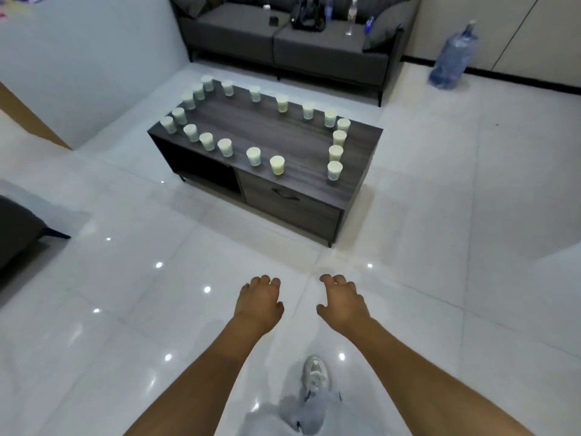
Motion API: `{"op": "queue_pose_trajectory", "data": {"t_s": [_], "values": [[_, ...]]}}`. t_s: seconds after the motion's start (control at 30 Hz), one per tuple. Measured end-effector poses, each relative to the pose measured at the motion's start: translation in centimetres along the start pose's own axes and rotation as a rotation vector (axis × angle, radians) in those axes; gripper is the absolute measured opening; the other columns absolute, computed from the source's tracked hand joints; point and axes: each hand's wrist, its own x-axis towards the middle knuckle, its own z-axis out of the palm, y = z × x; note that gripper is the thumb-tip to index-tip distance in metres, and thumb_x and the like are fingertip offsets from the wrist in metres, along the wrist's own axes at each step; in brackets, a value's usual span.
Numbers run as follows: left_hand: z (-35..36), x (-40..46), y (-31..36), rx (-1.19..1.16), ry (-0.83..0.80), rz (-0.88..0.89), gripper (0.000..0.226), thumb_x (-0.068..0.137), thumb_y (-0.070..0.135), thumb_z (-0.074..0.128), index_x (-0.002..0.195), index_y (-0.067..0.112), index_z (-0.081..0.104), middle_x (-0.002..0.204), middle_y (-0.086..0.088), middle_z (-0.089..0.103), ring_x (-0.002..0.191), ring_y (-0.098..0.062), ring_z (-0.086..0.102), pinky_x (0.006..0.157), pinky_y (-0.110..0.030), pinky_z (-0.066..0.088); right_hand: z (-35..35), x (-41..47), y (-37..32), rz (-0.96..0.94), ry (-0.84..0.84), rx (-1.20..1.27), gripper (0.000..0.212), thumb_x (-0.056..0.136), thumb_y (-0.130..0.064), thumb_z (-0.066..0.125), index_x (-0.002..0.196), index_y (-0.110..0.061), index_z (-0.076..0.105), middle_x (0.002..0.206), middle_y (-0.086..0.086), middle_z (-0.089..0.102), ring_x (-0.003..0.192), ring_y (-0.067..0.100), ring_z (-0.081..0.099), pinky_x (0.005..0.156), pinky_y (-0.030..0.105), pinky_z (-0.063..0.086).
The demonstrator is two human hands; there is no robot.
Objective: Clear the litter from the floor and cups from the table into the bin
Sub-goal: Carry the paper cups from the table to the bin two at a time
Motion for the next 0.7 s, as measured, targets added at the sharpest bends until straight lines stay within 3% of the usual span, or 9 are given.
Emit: {"op": "queue_pose_trajectory", "data": {"t_s": [0.27, 0.7], "values": [[-5.2, 10.1, -4.3, -0.036, -0.008, -0.049, 0.045, 0.095, 0.03, 0.045, 0.137, 0.015, 0.041, 0.134, -0.004, 0.047, 0.125, -0.022, 0.041, 0.102, -0.031, 0.037, -5.4, 12.8, -3.9, -0.015, -0.04, -0.042, 0.06, 0.091, -0.027, 0.057, 0.144, -0.022, 0.03, 0.141, 0.006, 0.037, 0.123, 0.027, 0.041, 0.094, 0.037, 0.044], [-15.8, 31.4, -17.9, -0.027, -0.03, 0.01, 0.046, 0.094, 0.027, 0.047, 0.137, 0.015, 0.041, 0.135, -0.004, 0.046, 0.125, -0.022, 0.04, 0.099, -0.031, 0.039, -11.5, 34.6, -16.5, 0.065, -0.032, 0.052, 0.058, 0.09, -0.027, 0.059, 0.141, -0.022, 0.033, 0.138, 0.006, 0.038, 0.123, 0.029, 0.04, 0.095, 0.041, 0.042]]}}
